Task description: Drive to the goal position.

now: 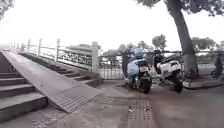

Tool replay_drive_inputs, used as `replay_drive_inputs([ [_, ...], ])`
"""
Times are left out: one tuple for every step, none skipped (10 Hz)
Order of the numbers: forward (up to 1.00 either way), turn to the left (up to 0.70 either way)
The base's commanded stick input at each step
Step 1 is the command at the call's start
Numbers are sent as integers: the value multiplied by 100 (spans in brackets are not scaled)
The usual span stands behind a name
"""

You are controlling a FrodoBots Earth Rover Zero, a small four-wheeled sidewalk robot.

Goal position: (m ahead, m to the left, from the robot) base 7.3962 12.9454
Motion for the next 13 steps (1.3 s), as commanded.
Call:
replay_drive_inputs([
  [45, -4],
  [45, 0],
  [45, 0],
  [45, 0],
  [45, 0],
  [45, 0],
  [45, 0],
  [45, 0],
  [45, 0],
  [45, 0],
  [45, 0],
  [45, 0],
  [45, 0],
])
